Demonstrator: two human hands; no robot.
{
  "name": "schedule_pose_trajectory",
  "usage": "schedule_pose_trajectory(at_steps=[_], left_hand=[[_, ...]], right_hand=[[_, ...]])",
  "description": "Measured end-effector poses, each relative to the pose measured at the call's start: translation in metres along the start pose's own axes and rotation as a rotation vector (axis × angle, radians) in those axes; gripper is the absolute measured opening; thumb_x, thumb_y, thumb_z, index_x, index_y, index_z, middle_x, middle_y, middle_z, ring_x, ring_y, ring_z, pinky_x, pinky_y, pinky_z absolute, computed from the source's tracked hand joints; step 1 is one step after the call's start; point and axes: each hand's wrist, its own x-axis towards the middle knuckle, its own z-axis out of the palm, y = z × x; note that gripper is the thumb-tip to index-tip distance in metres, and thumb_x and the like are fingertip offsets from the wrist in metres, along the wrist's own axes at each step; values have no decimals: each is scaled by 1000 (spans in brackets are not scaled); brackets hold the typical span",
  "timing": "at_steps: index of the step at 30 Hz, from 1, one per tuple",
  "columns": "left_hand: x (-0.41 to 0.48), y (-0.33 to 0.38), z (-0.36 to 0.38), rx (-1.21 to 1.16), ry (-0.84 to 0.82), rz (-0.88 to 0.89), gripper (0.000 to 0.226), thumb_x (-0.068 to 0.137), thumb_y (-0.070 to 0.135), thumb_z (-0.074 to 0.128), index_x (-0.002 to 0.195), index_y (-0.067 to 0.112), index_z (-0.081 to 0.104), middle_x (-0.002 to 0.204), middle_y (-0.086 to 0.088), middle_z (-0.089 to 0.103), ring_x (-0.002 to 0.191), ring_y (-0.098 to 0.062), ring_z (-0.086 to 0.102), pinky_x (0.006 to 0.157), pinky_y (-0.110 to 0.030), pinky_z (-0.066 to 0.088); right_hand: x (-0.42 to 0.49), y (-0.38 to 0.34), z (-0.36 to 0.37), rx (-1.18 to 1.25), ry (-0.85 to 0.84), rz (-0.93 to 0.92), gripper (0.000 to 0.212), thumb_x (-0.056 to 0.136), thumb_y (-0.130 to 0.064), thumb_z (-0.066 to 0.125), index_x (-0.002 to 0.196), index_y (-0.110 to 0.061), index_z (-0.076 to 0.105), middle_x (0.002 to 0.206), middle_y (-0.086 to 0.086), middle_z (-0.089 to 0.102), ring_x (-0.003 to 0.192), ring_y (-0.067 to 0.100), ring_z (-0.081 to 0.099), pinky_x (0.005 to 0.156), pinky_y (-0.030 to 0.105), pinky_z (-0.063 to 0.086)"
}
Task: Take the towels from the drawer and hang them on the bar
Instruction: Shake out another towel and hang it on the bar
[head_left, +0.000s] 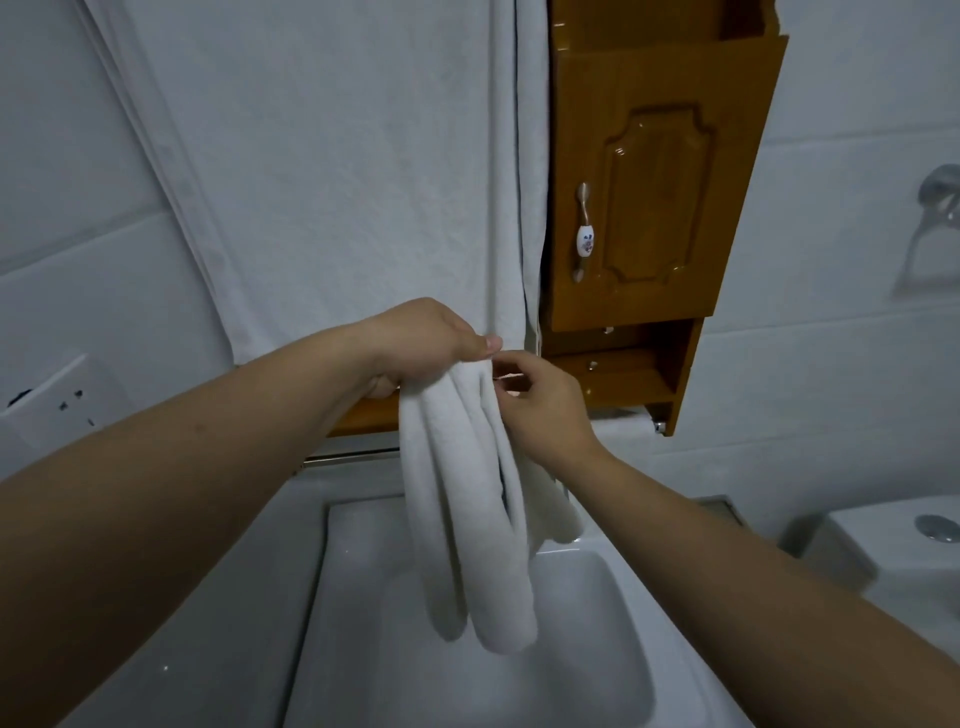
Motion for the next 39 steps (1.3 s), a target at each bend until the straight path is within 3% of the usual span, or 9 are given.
schedule_pose_trajectory(at_steps=[4,9,11,14,19,24,28,35,39], left_hand=[[-2,-4,-4,-9,-9,-7,31,79,47,78,80,17,80,89,-2,76,93,-20,70,94,-36,53],[-5,-7,-8,-56,-8,-24,28,82,39,77,77,12,78,81,-3,75,80,-14,69,75,-25,54],[-4,-11,-9,-2,11,-28,31,82,41,77,79,10,77,83,-2,74,78,-11,65,73,-22,51],[-3,-17,-18,101,55,-55,39,83,41,76,66,7,66,60,1,57,58,-10,52,55,-20,39],[-6,-34,-41,191,143,-115,37,84,39,76,73,4,71,73,-5,63,67,-16,56,56,-25,41],[-1,-51,-49,278,151,-146,36,83,43,75,68,11,73,77,-6,68,74,-18,61,59,-26,43],[3,-56,-52,318,150,-167,37,84,43,74,62,14,69,73,-3,64,70,-16,57,55,-26,38],[8,-63,-53,422,173,-162,42,83,45,74,66,8,67,74,-6,62,78,-22,56,59,-30,38],[10,-54,-40,434,150,-117,36,82,41,77,92,6,76,98,-10,70,96,-23,60,75,-28,43]], right_hand=[[1,-1,6,204,-159,35,28,92,-25,68,119,-22,72,100,-8,75,91,7,69,83,29,58],[8,-2,12,-102,36,52,26,94,-23,59,117,-26,71,86,-13,69,77,2,61,65,19,45],[12,-4,10,-160,25,79,35,93,-20,59,127,-26,63,88,-12,65,81,5,60,68,20,46],[14,1,3,-225,-25,130,44,92,-15,61,134,-26,58,97,-10,64,89,12,62,77,29,54],[20,30,-21,-256,17,226,27,92,-11,61,115,-24,66,106,-6,67,87,15,64,79,38,60],[25,39,-36,-339,29,240,20,96,-13,58,96,-27,72,92,-9,68,84,13,63,77,41,61],[24,36,-45,-235,-7,233,20,100,-18,57,105,-22,76,95,-8,69,79,9,61,64,26,59],[22,14,-57,14,-94,225,23,101,-30,55,94,-28,77,81,-10,74,79,12,67,68,27,51],[26,-8,-52,88,-101,209,27,104,-30,48,106,-26,75,99,-13,71,92,4,64,75,21,51]])
